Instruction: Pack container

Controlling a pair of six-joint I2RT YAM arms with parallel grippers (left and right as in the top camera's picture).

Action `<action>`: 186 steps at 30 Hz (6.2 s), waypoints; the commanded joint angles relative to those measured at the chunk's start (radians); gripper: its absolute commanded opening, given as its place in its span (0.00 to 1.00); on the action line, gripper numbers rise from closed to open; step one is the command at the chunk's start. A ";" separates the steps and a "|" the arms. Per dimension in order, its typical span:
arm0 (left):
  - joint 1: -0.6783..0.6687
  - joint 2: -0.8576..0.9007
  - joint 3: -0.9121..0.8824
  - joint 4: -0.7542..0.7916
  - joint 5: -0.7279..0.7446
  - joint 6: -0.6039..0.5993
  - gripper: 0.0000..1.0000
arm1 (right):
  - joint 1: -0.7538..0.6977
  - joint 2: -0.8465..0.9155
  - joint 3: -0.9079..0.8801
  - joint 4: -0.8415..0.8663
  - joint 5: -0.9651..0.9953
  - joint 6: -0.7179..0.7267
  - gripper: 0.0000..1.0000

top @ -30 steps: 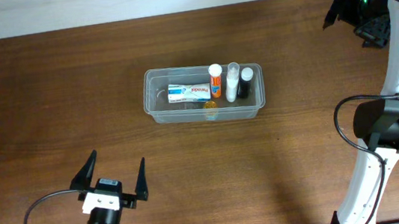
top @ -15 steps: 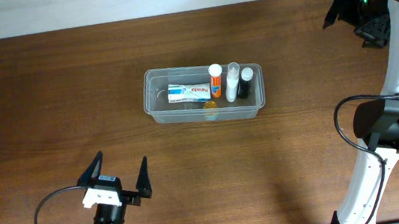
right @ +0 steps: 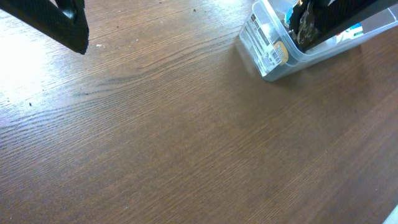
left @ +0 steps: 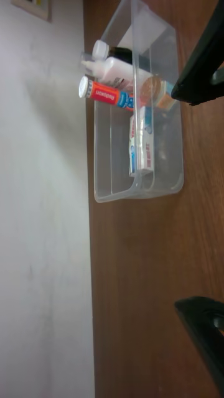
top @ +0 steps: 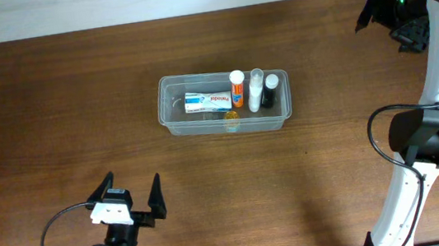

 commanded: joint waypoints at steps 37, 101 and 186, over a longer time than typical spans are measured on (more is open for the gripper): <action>0.006 -0.010 -0.002 -0.008 -0.028 -0.016 0.99 | 0.047 -0.073 -0.005 -0.005 0.013 0.002 0.98; 0.006 -0.010 -0.002 -0.008 -0.028 -0.016 0.99 | 0.366 -2.229 -2.484 1.662 -0.011 -0.156 0.98; 0.006 -0.010 -0.002 -0.008 -0.028 -0.016 0.99 | 0.333 -2.302 -2.655 1.621 0.083 -0.157 0.98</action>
